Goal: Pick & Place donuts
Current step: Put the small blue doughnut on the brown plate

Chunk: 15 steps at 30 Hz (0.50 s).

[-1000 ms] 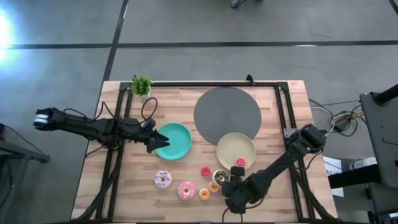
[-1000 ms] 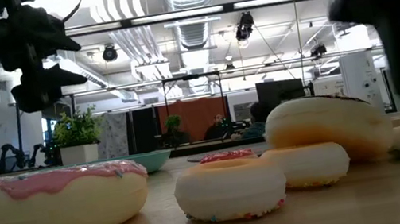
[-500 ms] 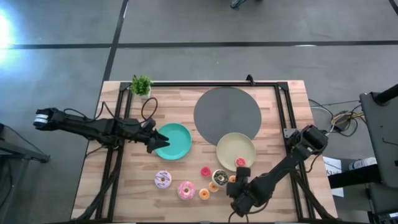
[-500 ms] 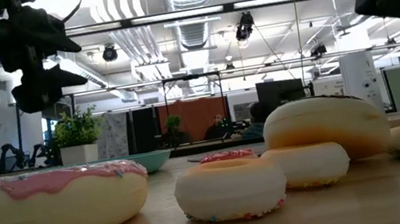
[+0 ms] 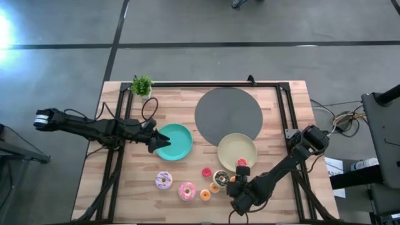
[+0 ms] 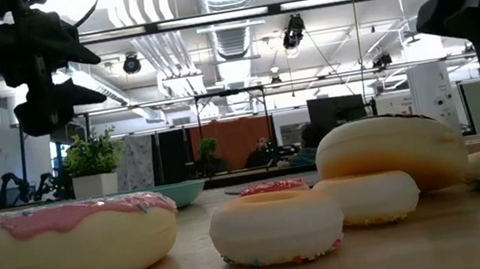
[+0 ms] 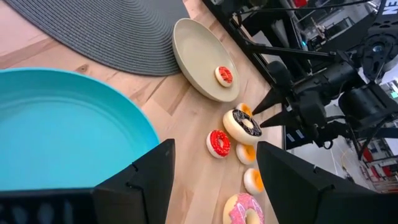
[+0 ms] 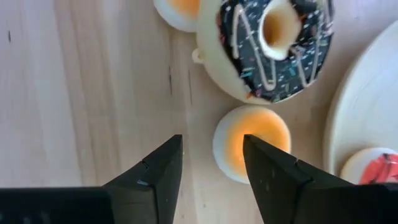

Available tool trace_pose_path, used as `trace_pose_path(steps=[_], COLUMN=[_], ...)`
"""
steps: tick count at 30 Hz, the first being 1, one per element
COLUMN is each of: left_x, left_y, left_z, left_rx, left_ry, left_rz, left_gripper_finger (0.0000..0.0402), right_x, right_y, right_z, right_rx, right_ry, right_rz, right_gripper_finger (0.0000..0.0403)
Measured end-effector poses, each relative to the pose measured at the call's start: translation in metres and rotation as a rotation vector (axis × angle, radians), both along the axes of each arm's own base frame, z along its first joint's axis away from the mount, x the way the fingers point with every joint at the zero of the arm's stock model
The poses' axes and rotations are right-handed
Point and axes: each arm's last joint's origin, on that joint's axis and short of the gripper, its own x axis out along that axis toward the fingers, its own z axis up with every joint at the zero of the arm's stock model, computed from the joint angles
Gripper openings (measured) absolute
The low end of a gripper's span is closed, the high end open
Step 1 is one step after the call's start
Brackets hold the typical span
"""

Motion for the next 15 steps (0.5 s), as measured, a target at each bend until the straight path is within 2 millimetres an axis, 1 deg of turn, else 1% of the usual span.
trace_pose_path(steps=[8, 11, 15], left_x=[0.000, 0.000, 0.000], left_y=[0.000, 0.000, 0.000], left_z=[-0.001, 0.000, 0.000], left_rx=[0.001, 0.000, -0.001], left_ry=[0.001, 0.001, 0.001], left_rz=[0.001, 0.001, 0.002], left_gripper_finger=[0.0201, 0.0201, 0.0201], right_x=[0.003, 0.004, 0.004], right_y=[0.001, -0.001, -0.003], right_z=[-0.013, -0.013, -0.008], right_rx=[-0.015, -0.015, -0.026], right_ry=[0.027, 0.026, 0.024], right_rz=[0.000, -0.005, -0.016], right_gripper_finger=[0.0172, 0.0173, 0.0168])
